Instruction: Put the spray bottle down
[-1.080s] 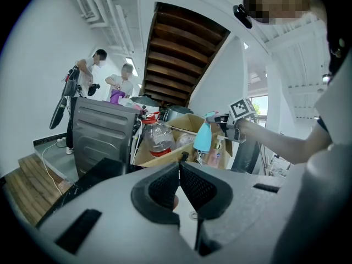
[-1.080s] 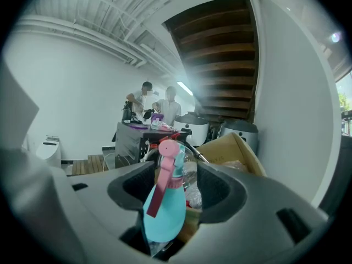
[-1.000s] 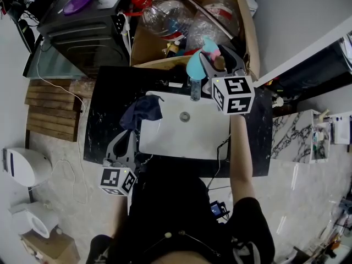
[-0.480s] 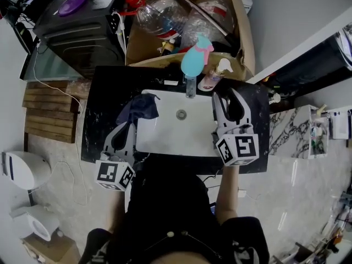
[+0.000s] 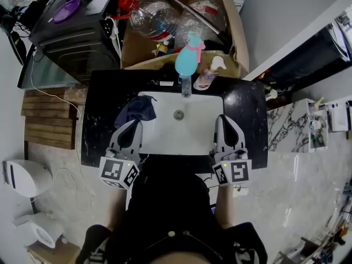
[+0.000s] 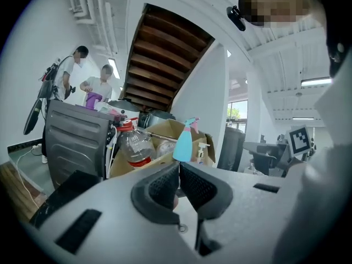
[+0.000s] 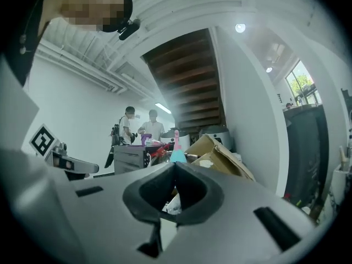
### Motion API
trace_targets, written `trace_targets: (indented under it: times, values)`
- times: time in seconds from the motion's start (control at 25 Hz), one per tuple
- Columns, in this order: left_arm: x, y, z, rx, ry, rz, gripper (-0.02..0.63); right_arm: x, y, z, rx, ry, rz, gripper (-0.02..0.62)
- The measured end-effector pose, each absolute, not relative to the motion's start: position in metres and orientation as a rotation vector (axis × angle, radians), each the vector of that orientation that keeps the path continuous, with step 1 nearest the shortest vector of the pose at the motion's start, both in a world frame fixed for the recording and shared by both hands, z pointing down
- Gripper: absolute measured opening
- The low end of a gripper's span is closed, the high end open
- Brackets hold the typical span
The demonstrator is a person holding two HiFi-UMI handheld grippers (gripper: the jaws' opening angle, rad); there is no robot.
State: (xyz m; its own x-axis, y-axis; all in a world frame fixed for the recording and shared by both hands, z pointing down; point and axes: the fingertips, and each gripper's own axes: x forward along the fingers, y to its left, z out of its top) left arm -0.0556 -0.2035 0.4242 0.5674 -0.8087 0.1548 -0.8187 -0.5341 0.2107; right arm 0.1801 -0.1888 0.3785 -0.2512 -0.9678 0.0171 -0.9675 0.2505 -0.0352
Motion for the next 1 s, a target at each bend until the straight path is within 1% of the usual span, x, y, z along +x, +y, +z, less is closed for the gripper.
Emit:
trace_targets:
  times: [0.28,1.0]
  values:
    - [-0.048,-0.204,0.424,2.568,-1.317,0.057,0.009,0.179,-0.163,0.394,-1.839,2.438,-0.239,0.003]
    - [-0.050,-0.196,0.427,2.545,-1.324,0.054,0.009,0.161,-0.155,0.413,-1.832,2.506,-0.296,0.003]
